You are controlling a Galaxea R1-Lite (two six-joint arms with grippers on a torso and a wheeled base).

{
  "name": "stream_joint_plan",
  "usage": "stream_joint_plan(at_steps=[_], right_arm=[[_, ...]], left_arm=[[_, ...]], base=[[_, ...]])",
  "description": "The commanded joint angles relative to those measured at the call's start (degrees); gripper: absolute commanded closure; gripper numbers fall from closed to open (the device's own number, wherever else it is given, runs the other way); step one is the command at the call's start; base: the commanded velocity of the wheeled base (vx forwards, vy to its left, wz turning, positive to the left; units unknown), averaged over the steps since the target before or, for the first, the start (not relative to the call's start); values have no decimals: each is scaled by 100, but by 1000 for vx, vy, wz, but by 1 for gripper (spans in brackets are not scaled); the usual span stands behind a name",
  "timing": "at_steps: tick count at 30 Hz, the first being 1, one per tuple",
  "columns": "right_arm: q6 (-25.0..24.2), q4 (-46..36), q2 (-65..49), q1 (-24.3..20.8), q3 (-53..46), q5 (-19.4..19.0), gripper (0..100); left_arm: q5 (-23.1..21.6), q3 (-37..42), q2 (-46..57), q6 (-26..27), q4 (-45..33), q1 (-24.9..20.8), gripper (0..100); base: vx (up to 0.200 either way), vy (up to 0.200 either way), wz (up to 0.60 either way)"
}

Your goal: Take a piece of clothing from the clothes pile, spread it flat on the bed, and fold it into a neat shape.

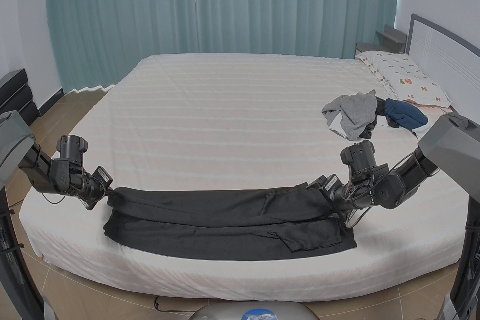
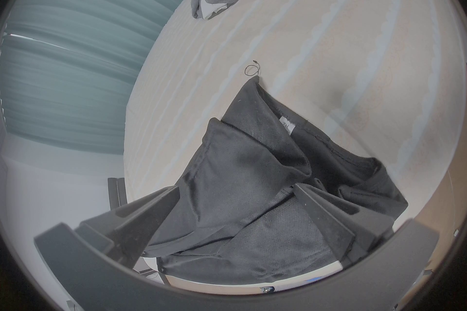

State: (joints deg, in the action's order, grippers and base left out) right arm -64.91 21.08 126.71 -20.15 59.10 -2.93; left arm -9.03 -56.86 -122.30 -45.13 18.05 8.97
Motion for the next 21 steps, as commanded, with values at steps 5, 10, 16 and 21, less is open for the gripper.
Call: stream_joint_plan(at_steps=[5,10,16,21], right_arm=[[-4,-7,249,-24,146,196,0],[-4,-7,328,-24,207,249,100],[49,-209,337,2,427,372,100],[32,-763,354,178,1236,372,100]], left_arm=[[-2,-54,83,-49,93,-1,100],[-2,-106,74,-49,119,-1,100],[-2,-414,13,-49,40,-10,100],[60,-748,-75,-49,23,-62,100]], base=[[0,0,0],[0,0,0],[0,0,0],[0,0,0]])
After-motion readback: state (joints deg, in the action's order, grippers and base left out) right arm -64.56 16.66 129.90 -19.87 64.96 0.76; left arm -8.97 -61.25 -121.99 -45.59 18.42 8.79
